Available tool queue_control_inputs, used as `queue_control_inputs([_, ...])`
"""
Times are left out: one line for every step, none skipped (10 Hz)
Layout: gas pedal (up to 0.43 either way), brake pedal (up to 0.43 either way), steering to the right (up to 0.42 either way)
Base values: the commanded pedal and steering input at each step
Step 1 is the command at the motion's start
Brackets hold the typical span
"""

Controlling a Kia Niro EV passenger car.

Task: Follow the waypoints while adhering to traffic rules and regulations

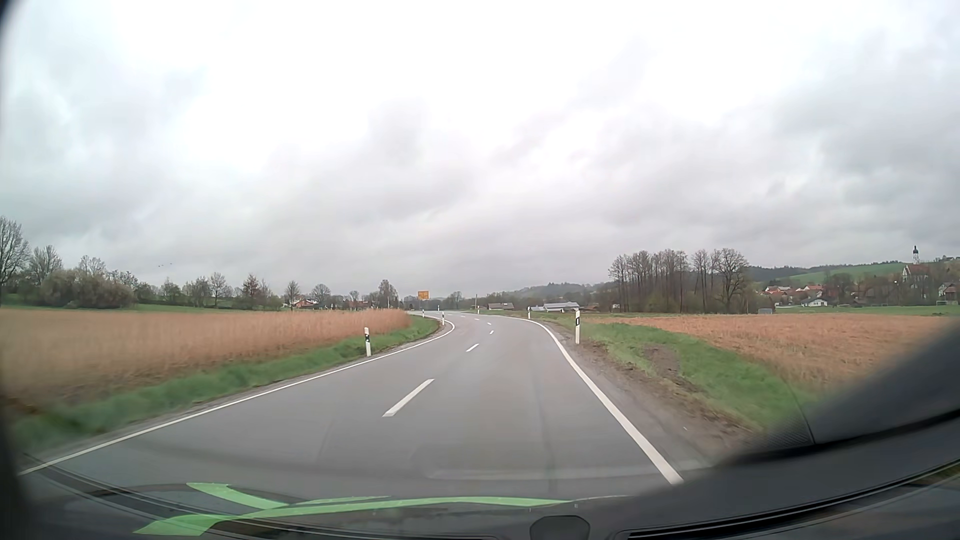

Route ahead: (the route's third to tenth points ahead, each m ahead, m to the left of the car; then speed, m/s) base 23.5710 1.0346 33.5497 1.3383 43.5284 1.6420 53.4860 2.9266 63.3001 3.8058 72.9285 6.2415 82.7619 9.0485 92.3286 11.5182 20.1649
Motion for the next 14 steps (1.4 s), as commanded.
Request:
queue_control_inputs([0.0,0.0,0.002])
queue_control_inputs([0.0,0.0,0.0])
queue_control_inputs([0.0,0.0,-0.002])
queue_control_inputs([0.0,0.0,-0.003])
queue_control_inputs([0.0,0.0,-0.005])
queue_control_inputs([0.0,0.0,-0.008])
queue_control_inputs([0.0,0.0,-0.008])
queue_control_inputs([0.0,0.0,-0.008])
queue_control_inputs([0.0,0.0,-0.008])
queue_control_inputs([0.0,0.0,-0.009])
queue_control_inputs([0.0,0.0,-0.011])
queue_control_inputs([0.0,0.0,-0.012])
queue_control_inputs([0.0,0.0,-0.014])
queue_control_inputs([0.0,0.0,-0.015])
